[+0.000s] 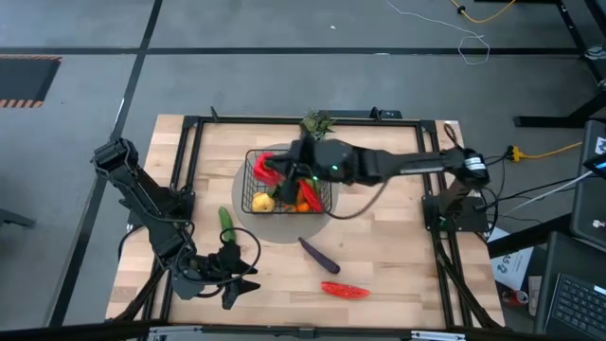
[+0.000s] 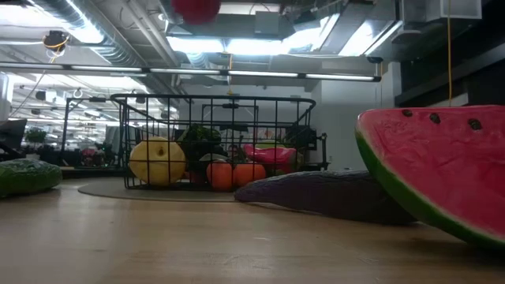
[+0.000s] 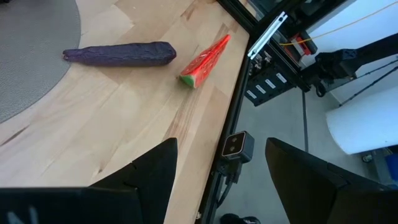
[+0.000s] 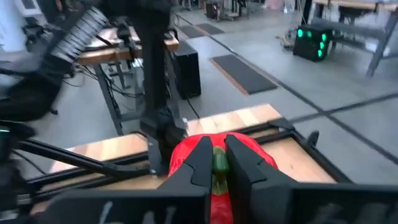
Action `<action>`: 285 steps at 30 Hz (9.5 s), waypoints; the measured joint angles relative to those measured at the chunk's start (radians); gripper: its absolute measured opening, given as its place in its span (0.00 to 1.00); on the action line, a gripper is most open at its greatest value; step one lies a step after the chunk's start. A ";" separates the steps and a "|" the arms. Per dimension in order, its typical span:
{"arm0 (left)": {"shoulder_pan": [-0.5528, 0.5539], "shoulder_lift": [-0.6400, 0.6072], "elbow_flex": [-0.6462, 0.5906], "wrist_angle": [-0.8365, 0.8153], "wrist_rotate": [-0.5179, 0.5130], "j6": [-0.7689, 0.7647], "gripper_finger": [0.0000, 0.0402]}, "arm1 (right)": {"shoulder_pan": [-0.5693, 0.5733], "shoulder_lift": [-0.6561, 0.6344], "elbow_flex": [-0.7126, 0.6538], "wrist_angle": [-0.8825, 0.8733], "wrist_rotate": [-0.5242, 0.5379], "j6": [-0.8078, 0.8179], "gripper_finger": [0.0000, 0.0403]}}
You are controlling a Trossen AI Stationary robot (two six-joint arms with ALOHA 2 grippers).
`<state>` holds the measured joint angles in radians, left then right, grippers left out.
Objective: Build produce basket
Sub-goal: Put the red bell pepper into the black wire basket, then put the green cucumber into the black wire basket
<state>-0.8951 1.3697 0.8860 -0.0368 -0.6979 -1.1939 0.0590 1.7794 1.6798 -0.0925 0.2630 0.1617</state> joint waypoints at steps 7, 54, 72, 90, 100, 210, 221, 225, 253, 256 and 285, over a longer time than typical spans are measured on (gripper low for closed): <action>0.000 0.000 0.000 0.000 0.000 0.000 0.60 | -0.082 0.109 -0.001 0.024 -0.056 0.024 0.05; -0.002 0.000 0.000 -0.039 0.008 -0.004 0.60 | 0.228 0.154 0.000 -1.371 -0.767 0.625 0.51; -0.002 0.000 0.000 -0.038 0.008 -0.009 0.60 | 0.719 0.158 -0.001 -1.238 -0.290 0.996 0.51; -0.013 0.000 0.000 -0.424 0.428 -0.511 0.60 | 0.880 0.158 -0.001 -0.628 0.419 1.167 0.51; -0.048 0.000 0.000 -1.001 0.300 -1.098 0.60 | 0.848 0.158 -0.001 -0.631 0.418 1.101 0.51; 0.201 0.329 0.002 -0.766 0.449 -0.921 0.24 | 0.819 0.158 -0.001 -0.653 0.415 1.061 0.51; 0.177 0.303 0.025 -0.744 0.500 -0.926 0.24 | 0.819 0.158 -0.001 -0.653 0.363 1.057 0.51; 0.158 0.302 0.074 -0.743 0.508 -0.924 0.24 | 0.819 0.158 -0.001 -0.653 0.363 1.056 0.51; 0.126 0.299 0.458 -0.607 0.312 -0.444 0.24 | 0.824 0.158 -0.001 -0.684 0.363 1.063 0.51; 0.149 0.299 0.458 -0.536 0.310 -0.342 0.24 | 0.824 0.158 -0.001 -0.683 0.363 1.063 0.51; 0.310 0.069 0.459 -0.326 0.177 0.271 0.24 | 0.822 0.158 -0.001 -0.690 0.328 1.064 0.51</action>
<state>-0.5855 1.4386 1.3445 -0.3631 -0.5204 -0.9229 0.8811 1.9373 1.6791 -0.7826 0.5915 1.2255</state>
